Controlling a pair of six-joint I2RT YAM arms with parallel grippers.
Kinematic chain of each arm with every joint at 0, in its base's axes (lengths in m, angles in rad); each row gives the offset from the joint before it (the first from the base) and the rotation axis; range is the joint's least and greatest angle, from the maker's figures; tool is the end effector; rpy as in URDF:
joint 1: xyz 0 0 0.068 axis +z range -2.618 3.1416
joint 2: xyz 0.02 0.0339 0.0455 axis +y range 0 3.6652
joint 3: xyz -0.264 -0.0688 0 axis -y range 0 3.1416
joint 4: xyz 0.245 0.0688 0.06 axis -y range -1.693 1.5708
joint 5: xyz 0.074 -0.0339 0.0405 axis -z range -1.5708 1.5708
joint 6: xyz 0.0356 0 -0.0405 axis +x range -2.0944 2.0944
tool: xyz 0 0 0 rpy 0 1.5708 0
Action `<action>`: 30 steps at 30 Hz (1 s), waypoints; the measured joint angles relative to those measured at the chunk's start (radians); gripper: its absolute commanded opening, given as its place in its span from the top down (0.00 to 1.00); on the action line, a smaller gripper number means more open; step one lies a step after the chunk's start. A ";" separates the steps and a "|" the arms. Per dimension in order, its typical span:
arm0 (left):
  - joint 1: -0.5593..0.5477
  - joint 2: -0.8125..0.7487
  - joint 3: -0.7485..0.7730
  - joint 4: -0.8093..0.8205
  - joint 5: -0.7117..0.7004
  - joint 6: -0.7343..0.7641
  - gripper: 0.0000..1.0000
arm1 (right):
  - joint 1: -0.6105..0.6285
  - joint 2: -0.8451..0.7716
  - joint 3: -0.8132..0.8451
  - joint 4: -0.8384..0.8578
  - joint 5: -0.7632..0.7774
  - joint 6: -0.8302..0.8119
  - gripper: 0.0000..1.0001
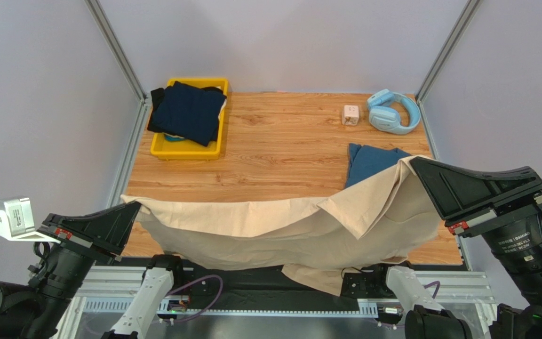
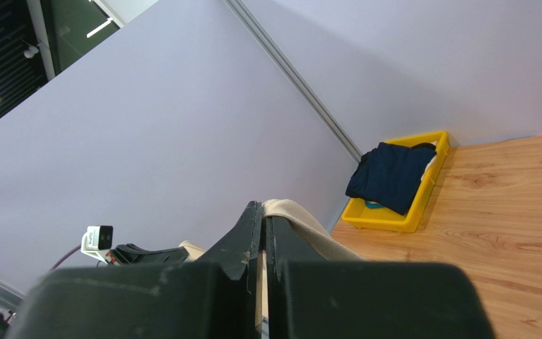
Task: Fold and stack the t-shirts
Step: Flatten out the tshirt
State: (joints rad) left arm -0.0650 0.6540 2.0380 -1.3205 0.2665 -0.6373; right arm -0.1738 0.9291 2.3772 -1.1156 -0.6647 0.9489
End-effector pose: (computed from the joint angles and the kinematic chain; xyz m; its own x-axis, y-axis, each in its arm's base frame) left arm -0.0953 -0.0032 0.5329 -0.1425 -0.5660 -0.8120 0.2988 0.7575 -0.5804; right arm -0.0663 0.0339 0.6088 -0.1688 0.6792 -0.7143 -0.5166 0.5563 0.6510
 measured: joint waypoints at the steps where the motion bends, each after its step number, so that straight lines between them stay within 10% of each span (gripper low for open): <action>1: 0.000 0.000 0.004 -0.004 0.003 0.002 1.00 | 0.013 0.001 0.000 0.002 0.007 0.003 1.00; 14: 0.000 -0.012 -0.106 -0.003 -0.068 0.002 1.00 | 0.066 0.183 -0.021 0.098 0.008 0.021 1.00; 30: -0.021 0.115 -0.949 0.225 -0.410 0.111 1.00 | 0.080 0.386 -0.734 0.050 0.167 -0.254 1.00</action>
State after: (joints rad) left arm -0.0860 0.7692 1.0885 -1.0958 -0.1436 -0.5262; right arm -0.0937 1.3151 1.6436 -1.0657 -0.4976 0.6949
